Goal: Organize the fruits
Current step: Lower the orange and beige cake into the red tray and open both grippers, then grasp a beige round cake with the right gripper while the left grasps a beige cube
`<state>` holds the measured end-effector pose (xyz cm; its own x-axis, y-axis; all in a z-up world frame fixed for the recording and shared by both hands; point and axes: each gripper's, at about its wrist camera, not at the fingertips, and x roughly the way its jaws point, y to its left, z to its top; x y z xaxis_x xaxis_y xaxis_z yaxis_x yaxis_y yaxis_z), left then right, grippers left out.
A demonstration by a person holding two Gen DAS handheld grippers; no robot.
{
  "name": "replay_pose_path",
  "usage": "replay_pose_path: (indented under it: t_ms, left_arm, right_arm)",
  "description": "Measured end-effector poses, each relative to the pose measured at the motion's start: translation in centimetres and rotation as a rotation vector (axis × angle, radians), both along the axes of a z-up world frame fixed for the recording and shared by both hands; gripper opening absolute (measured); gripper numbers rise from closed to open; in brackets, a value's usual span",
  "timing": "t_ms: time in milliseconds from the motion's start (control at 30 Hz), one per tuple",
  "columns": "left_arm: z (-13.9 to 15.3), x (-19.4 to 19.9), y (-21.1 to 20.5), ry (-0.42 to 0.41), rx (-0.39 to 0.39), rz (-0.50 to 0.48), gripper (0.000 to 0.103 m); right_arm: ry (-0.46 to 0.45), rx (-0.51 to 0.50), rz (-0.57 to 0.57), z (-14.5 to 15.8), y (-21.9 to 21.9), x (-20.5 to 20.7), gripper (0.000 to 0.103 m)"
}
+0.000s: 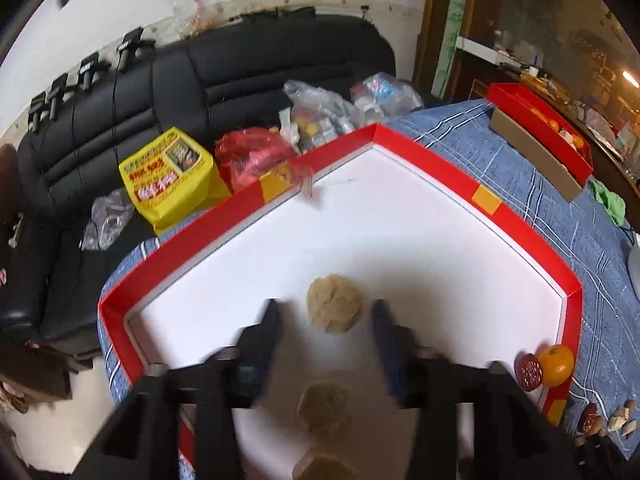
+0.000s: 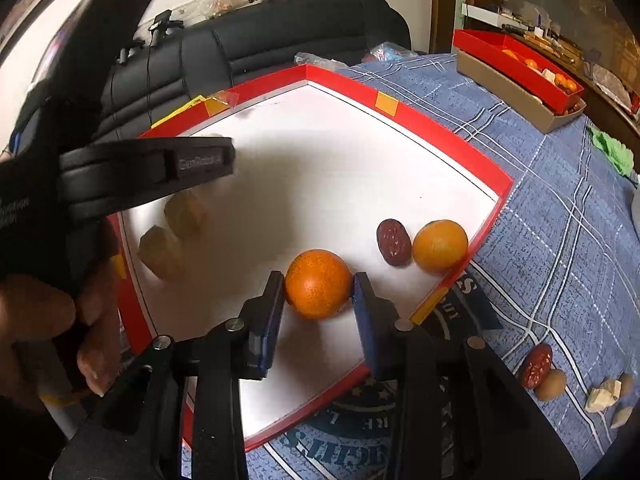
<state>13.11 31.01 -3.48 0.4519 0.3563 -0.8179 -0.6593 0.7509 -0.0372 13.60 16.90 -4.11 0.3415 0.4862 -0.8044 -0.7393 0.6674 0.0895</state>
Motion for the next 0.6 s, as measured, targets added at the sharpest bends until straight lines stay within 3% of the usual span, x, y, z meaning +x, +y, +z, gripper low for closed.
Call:
replay_pose_path:
  t_ms: [33,133,333,600]
  left_arm:
    - [0.2,-0.3,0.0,-0.006,-0.002,0.006,0.056]
    - [0.9,-1.2,-0.4,-0.013,-0.005,0.021,0.06]
    - [3.5,-4.2,-2.5,-0.111,-0.012,0.017,0.063]
    - [5.3,-6.0,-11.2,-0.206,0.02,-0.183,0.066]
  right_arm:
    - [-0.008,0.004,-0.004,0.2,-0.2,-0.2,0.063]
    - [-0.03,0.032,-0.016,1.4,-1.2,-0.8,0.063]
    - [-0.089,0.097,-0.057,4.4,-5.4,-2.6,0.063]
    - [-0.136,0.152,-0.172,5.7,-15.2,-3.9,0.063]
